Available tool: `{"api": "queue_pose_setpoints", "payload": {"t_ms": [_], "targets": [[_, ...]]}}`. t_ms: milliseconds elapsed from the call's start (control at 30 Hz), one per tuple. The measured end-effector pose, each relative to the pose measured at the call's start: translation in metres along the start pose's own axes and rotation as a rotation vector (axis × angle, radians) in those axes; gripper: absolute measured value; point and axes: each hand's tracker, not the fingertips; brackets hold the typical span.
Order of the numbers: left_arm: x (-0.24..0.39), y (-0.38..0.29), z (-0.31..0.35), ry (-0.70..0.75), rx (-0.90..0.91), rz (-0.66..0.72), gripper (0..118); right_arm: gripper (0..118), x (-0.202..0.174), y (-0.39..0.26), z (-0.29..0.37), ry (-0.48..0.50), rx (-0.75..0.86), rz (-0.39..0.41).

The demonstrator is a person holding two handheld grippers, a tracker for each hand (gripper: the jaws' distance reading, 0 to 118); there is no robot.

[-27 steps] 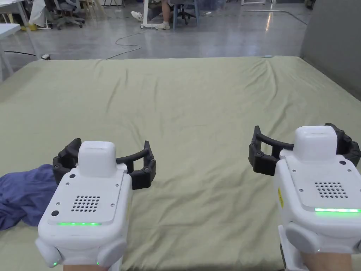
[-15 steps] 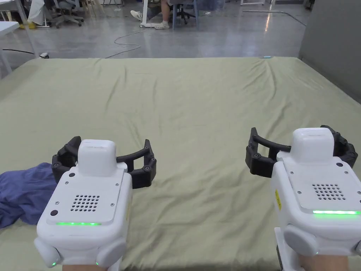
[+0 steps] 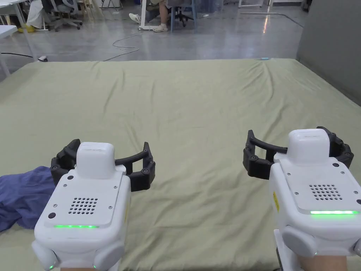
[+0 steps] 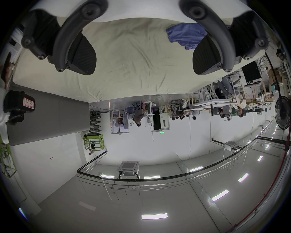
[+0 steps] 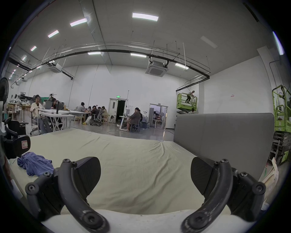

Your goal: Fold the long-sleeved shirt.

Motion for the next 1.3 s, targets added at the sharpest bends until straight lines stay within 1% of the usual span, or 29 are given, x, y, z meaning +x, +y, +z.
{"api": "queue_pose_setpoints", "payload": {"t_ms": [467,600,867,1067,1167,1300], "targets": [[0.0051,-0.0002,-0.0018,-0.016,-0.002,-0.007,118,114,-0.0008,0.0012,-0.0009,0.002,0.008,-0.008],[0.0049,0.0,-0.0007,-0.015,0.0,-0.006,118,114,-0.0007,-0.0005,-0.0008,-0.007,0.007,0.003],[0.0029,-0.0008,0.0,-0.02,0.0,0.024,118,114,0.0004,-0.0008,0.0004,0.0,0.007,-0.025],[0.0041,0.001,0.0036,-0.038,0.009,0.03,118,114,-0.0018,-0.001,0.0019,-0.006,0.025,-0.008],[0.0053,0.0009,0.0031,-0.037,0.012,0.008,118,114,-0.0045,-0.0015,0.0024,-0.017,0.028,0.016],[0.0085,0.0008,0.003,-0.007,0.027,-0.028,118,115,-0.0035,-0.0003,0.0029,-0.007,0.03,-0.003]]}}
